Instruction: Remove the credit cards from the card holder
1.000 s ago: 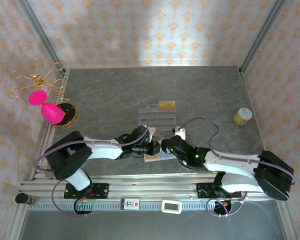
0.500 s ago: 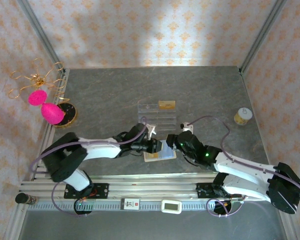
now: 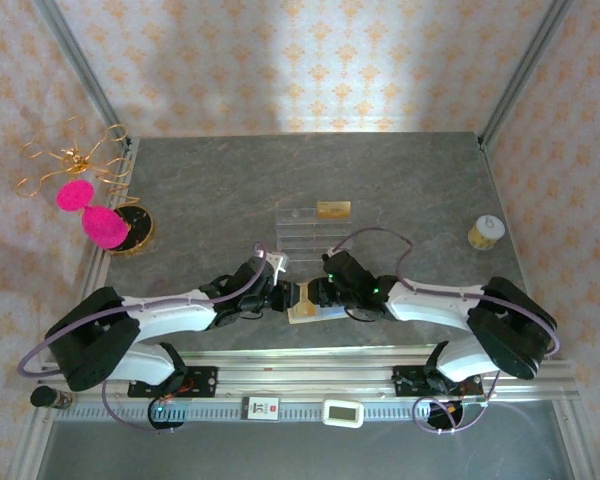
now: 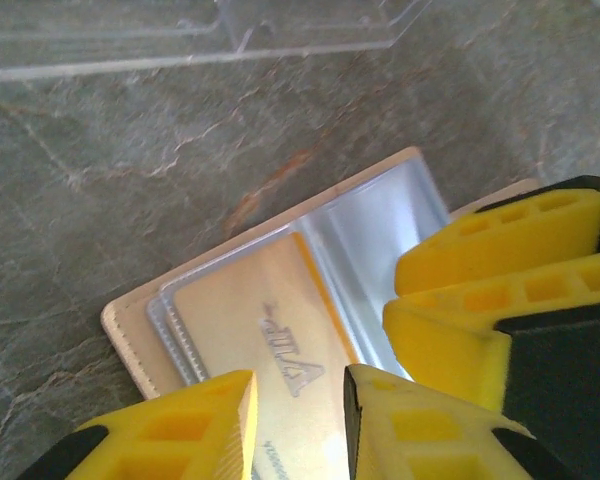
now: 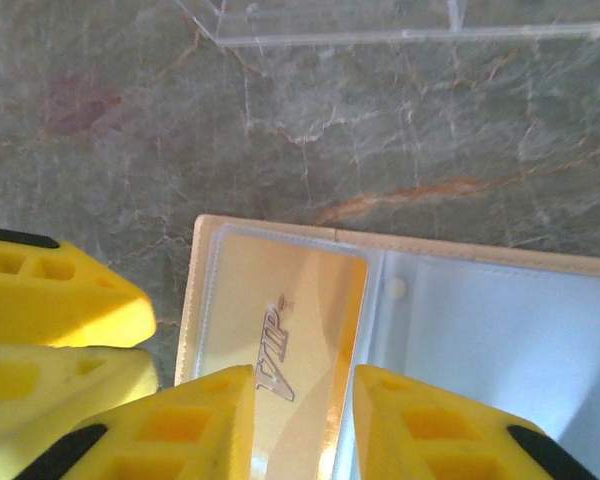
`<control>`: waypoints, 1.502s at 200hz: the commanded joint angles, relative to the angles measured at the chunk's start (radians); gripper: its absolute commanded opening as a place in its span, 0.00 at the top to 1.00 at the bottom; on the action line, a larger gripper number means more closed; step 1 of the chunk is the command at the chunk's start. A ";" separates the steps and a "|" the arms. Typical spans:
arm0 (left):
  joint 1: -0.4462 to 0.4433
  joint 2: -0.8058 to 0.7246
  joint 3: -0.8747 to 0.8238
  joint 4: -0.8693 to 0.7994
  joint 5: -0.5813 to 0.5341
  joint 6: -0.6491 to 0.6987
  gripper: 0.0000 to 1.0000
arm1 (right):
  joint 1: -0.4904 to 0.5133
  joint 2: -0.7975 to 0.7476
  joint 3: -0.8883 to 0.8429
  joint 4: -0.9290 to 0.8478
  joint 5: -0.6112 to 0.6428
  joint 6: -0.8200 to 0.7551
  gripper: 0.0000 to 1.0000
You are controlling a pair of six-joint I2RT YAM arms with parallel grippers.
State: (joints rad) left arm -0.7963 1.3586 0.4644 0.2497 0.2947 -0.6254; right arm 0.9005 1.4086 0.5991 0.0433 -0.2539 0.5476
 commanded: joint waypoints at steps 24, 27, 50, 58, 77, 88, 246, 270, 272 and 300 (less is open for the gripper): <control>-0.016 0.047 0.003 -0.017 -0.095 0.066 0.74 | -0.006 0.037 0.029 0.010 -0.060 0.014 0.76; -0.016 0.049 0.003 -0.020 -0.098 0.068 0.75 | -0.008 0.039 0.029 0.010 -0.063 0.014 0.76; -0.016 0.072 0.003 -0.043 -0.115 0.066 0.83 | -0.018 0.063 0.026 0.015 -0.099 0.028 0.77; -0.016 0.079 0.001 -0.047 -0.122 0.062 0.87 | -0.021 0.070 0.023 0.018 -0.103 0.032 0.77; -0.015 0.096 -0.005 -0.040 -0.121 0.059 0.91 | -0.027 0.075 0.013 0.026 -0.106 0.043 0.77; -0.015 0.109 -0.007 -0.034 -0.114 0.059 0.92 | -0.032 0.075 0.009 0.032 -0.113 0.047 0.77; 0.009 0.110 -0.041 -0.023 -0.093 0.071 1.00 | -0.078 0.049 -0.050 -0.016 -0.048 0.124 1.00; 0.026 0.088 -0.046 -0.029 -0.097 0.079 1.00 | -0.078 0.037 -0.048 -0.022 -0.043 0.126 1.00; 0.027 0.086 -0.046 -0.031 -0.097 0.079 1.00 | -0.078 0.037 -0.048 -0.021 -0.044 0.126 1.00; 0.002 -0.001 -0.018 -0.042 -0.099 0.091 1.00 | -0.079 0.041 -0.045 0.010 -0.079 0.105 1.00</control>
State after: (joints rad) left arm -0.7799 1.4315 0.4450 0.2504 0.2119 -0.5659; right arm 0.8280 1.4609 0.5659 0.0662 -0.3519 0.6579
